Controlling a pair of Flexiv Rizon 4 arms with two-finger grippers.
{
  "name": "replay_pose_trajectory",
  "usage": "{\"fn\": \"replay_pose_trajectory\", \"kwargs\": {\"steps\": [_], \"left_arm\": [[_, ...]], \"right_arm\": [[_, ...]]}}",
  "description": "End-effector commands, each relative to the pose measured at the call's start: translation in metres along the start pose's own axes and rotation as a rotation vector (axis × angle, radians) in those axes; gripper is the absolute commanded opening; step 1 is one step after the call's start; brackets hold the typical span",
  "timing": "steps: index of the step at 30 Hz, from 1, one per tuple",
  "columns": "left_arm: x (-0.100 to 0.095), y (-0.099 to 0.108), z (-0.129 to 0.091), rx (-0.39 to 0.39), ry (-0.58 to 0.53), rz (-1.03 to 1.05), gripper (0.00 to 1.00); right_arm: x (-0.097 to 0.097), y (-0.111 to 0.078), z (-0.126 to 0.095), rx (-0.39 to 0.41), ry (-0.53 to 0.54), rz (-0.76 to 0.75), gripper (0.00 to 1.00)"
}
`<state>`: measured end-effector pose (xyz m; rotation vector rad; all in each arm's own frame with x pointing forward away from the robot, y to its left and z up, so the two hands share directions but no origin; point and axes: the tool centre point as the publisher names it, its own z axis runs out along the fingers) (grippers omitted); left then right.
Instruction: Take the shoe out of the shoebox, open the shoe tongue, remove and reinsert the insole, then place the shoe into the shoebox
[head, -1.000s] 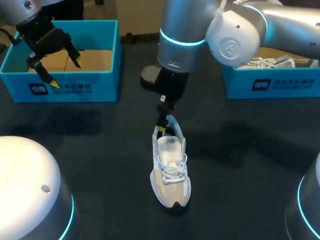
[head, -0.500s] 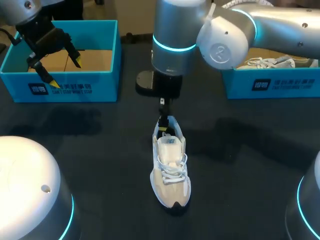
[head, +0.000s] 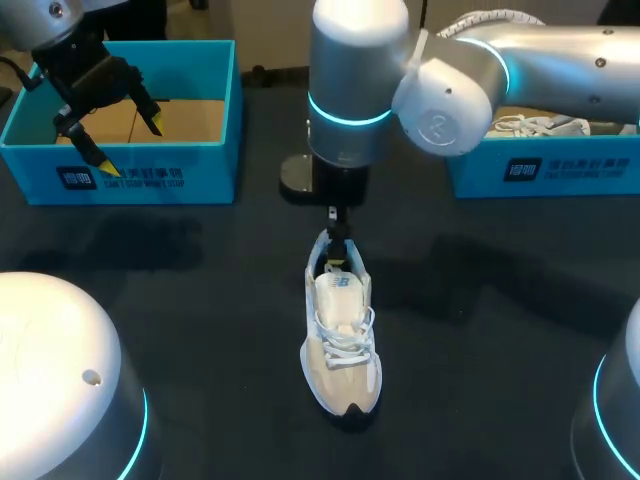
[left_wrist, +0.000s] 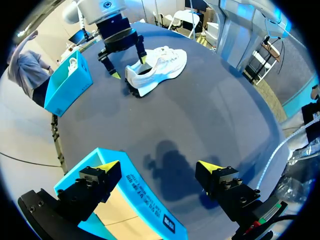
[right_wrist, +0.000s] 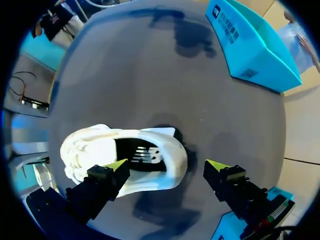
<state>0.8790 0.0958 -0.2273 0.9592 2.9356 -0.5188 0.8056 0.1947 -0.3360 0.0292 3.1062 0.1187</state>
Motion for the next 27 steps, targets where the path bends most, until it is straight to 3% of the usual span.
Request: {"fn": "replay_pose_trajectory", "kwargs": {"steps": [1, 15, 16, 17, 19, 22, 23, 25, 27], "left_arm": [[0.000, 0.000, 0.000, -0.002, 0.002, 0.001, 1.00], [0.000, 0.000, 0.000, -0.002, 0.002, 0.001, 1.00], [0.000, 0.000, 0.000, -0.002, 0.002, 0.001, 1.00], [0.000, 0.000, 0.000, -0.002, 0.002, 0.001, 1.00], [0.000, 0.000, 0.000, -0.002, 0.002, 0.001, 1.00], [0.000, 0.000, 0.000, -0.002, 0.002, 0.001, 1.00], [0.000, 0.000, 0.000, -0.002, 0.002, 0.001, 1.00], [0.000, 0.000, 0.000, -0.002, 0.002, 0.001, 1.00], [0.000, 0.000, 0.000, -0.002, 0.002, 0.001, 1.00]], "right_arm": [[-0.009, 0.001, 0.015, -0.002, 0.009, -0.005, 1.00], [-0.026, 0.003, 0.048, -0.003, 0.054, -0.004, 0.98], [-0.026, 0.003, 0.050, -0.003, 0.055, -0.003, 0.90], [-0.026, 0.003, 0.052, -0.005, 0.061, -0.002, 0.70], [-0.027, 0.002, 0.054, -0.005, 0.063, 0.000, 0.50], [-0.025, 0.001, 0.055, -0.008, 0.067, 0.008, 0.37], [-0.024, 0.001, 0.056, -0.009, 0.066, 0.012, 0.29], [-0.021, 0.001, 0.056, -0.009, 0.065, 0.018, 0.00], [-0.018, 0.002, 0.054, -0.007, 0.060, 0.022, 0.00]]}}
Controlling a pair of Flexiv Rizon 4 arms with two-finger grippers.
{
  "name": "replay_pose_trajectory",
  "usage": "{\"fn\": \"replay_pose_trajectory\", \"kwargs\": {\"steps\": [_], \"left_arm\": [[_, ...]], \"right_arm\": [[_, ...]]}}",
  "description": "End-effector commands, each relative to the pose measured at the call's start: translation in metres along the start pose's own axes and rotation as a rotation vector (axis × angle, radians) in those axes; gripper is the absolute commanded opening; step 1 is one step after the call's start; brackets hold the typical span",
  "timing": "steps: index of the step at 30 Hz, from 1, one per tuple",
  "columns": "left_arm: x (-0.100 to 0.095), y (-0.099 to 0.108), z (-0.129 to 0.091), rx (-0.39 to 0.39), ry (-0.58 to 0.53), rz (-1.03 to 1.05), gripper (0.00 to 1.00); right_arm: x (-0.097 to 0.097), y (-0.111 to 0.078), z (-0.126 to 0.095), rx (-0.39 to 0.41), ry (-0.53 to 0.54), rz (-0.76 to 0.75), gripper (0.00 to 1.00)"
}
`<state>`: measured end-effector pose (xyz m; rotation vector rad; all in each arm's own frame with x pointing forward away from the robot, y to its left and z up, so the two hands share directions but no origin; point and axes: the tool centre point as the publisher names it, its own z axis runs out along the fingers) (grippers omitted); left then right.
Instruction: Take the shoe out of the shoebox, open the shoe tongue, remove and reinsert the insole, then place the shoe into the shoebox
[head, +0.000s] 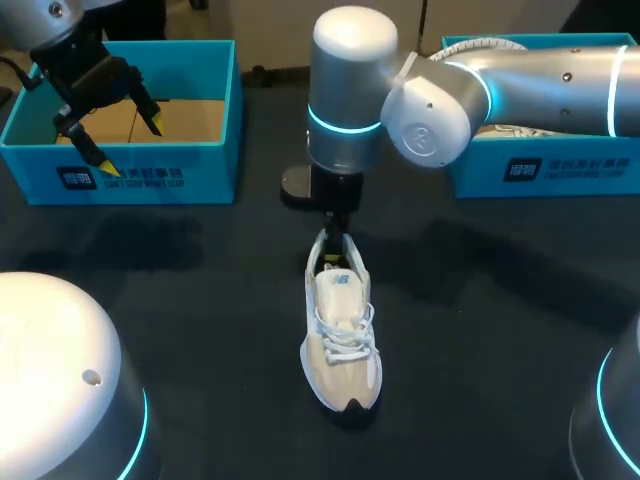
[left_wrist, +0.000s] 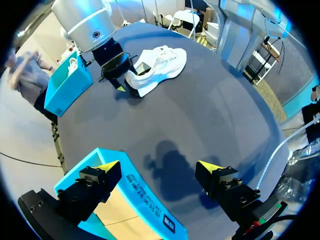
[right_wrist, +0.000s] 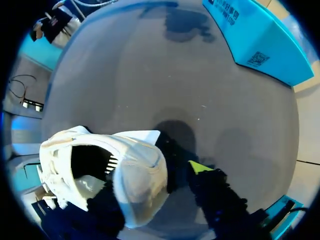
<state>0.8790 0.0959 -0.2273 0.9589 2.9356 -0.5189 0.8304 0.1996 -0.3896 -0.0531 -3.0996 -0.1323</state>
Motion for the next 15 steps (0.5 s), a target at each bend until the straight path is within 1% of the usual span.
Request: {"fn": "replay_pose_trajectory", "kwargs": {"steps": [1, 5, 8, 10, 14, 15], "left_arm": [[0.000, 0.000, 0.000, -0.002, 0.003, 0.001, 1.00], [0.000, 0.000, 0.000, -0.002, 0.003, 0.001, 1.00], [0.000, 0.000, 0.000, -0.002, 0.003, 0.001, 1.00], [0.000, 0.000, 0.000, -0.002, 0.003, 0.001, 1.00], [0.000, 0.000, 0.000, -0.002, 0.003, 0.001, 1.00], [0.000, 0.000, 0.000, -0.002, 0.003, 0.001, 1.00]], "right_arm": [[0.006, 0.001, -0.001, 0.002, -0.014, 0.006, 0.00], [0.012, 0.002, -0.005, 0.005, -0.029, 0.014, 0.00], [0.017, 0.002, -0.014, 0.015, -0.046, 0.015, 0.00], [0.022, 0.001, -0.025, 0.006, -0.066, 0.002, 0.00], [0.028, -0.005, -0.054, 0.024, -0.097, -0.011, 0.00], [0.028, -0.009, -0.067, 0.029, -0.104, -0.012, 0.00]]}}
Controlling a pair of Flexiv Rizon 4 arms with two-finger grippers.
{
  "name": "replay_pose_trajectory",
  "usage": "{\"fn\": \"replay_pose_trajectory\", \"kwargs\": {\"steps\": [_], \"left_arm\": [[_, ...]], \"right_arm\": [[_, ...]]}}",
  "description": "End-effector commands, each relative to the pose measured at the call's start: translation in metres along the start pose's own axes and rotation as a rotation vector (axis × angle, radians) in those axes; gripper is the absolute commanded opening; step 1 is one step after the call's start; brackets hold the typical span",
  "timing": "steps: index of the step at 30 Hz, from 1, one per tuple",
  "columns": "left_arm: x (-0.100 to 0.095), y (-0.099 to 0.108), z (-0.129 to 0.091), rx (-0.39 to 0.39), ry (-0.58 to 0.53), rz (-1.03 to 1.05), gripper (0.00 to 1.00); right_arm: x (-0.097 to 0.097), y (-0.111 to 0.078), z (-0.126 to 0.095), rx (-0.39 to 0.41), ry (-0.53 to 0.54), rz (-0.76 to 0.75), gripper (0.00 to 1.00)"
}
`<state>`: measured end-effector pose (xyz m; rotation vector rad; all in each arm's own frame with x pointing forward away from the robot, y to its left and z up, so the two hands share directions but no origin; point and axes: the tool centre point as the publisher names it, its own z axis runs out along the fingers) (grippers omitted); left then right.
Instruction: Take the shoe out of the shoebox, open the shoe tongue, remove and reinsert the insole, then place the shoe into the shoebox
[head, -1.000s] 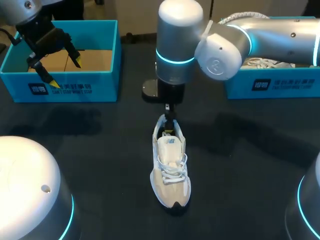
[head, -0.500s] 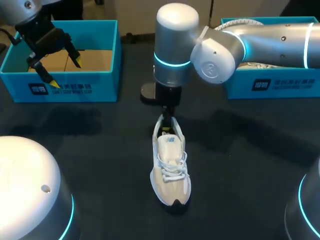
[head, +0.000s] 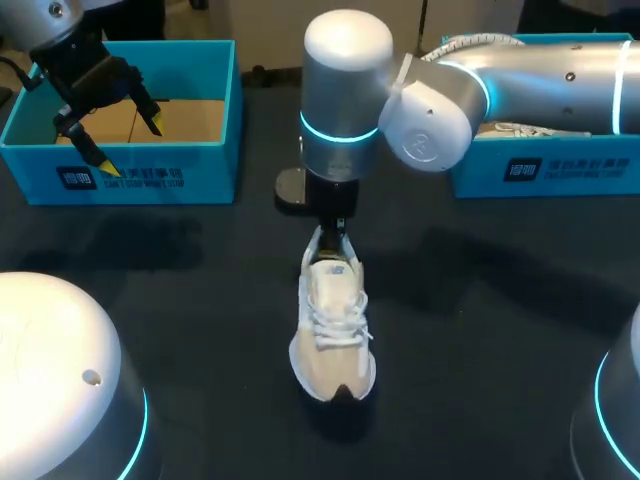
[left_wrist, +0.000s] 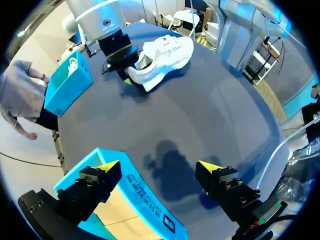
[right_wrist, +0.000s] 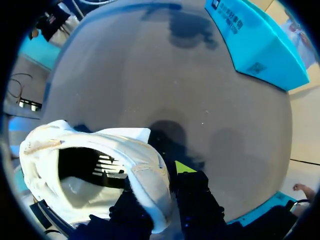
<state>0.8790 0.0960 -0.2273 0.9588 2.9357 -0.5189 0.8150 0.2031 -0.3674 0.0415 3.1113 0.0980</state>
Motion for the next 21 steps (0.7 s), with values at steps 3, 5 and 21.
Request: {"fn": "replay_pose_trajectory", "kwargs": {"steps": [3, 5, 21], "left_arm": [[0.000, 0.000, 0.000, -0.002, 0.003, 0.001, 1.00], [0.000, 0.000, 0.000, -0.002, 0.003, 0.001, 1.00], [0.000, 0.000, 0.000, -0.002, 0.003, 0.001, 1.00]], "right_arm": [[0.006, -0.027, -0.076, 0.037, -0.060, -0.006, 0.00], [0.003, -0.038, -0.097, 0.061, -0.080, -0.001, 0.00], [-0.019, -0.074, -0.190, 0.137, -0.133, 0.004, 0.00]]}}
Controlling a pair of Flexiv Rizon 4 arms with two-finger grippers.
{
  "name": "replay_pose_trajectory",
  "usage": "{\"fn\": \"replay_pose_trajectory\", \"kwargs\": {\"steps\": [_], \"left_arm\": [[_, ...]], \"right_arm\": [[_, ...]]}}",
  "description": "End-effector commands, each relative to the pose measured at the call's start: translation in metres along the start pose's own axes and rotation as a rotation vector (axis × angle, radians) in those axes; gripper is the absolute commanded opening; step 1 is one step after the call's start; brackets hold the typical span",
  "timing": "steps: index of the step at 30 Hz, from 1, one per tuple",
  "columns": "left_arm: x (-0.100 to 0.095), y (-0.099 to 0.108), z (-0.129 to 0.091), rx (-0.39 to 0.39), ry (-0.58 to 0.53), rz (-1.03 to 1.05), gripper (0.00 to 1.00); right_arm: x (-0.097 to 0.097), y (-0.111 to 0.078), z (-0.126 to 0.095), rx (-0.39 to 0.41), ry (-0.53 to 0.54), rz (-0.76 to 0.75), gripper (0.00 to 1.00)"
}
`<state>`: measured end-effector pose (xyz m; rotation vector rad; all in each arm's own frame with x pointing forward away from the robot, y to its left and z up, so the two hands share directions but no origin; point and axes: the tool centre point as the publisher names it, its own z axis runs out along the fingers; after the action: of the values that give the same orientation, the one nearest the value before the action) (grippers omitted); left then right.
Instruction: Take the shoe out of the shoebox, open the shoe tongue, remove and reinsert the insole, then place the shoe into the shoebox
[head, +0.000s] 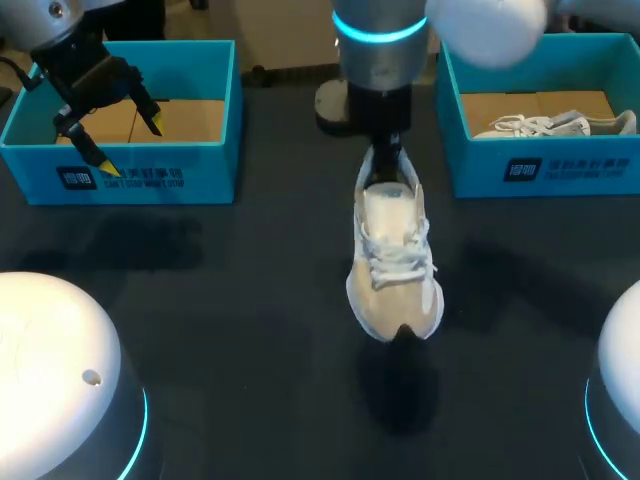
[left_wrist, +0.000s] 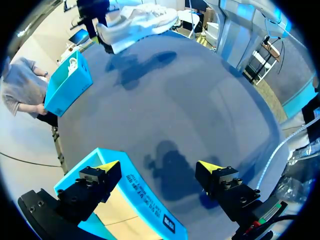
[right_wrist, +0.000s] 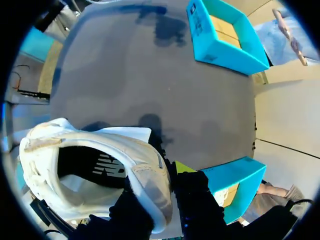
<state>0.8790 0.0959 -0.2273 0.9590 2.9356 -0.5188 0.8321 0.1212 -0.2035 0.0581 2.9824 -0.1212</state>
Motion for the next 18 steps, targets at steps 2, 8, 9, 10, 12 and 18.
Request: {"fn": "replay_pose_trajectory", "kwargs": {"steps": [2, 8, 9, 10, 12, 18], "left_arm": [[0.000, 0.000, 0.000, -0.002, 0.003, 0.001, 1.00], [0.004, 0.009, -0.004, -0.017, 0.002, -0.021, 1.00], [0.004, 0.010, -0.006, -0.019, 0.004, -0.022, 1.00], [0.005, 0.011, -0.006, -0.019, 0.004, -0.022, 1.00], [0.006, 0.014, -0.011, -0.020, -0.005, -0.043, 1.00], [-0.002, 0.018, -0.020, -0.125, -0.016, -0.325, 1.00]], "right_arm": [[0.002, -0.006, -0.021, -0.005, -0.004, -0.002, 0.00], [0.002, -0.006, -0.021, -0.005, -0.004, -0.002, 0.00], [0.002, -0.006, -0.021, -0.005, -0.004, -0.002, 0.00], [0.002, -0.006, -0.021, -0.005, -0.004, -0.002, 0.00], [0.002, -0.006, -0.021, -0.005, -0.004, -0.002, 0.00], [-0.013, -0.027, -0.046, 0.038, -0.026, 0.005, 0.00]]}}
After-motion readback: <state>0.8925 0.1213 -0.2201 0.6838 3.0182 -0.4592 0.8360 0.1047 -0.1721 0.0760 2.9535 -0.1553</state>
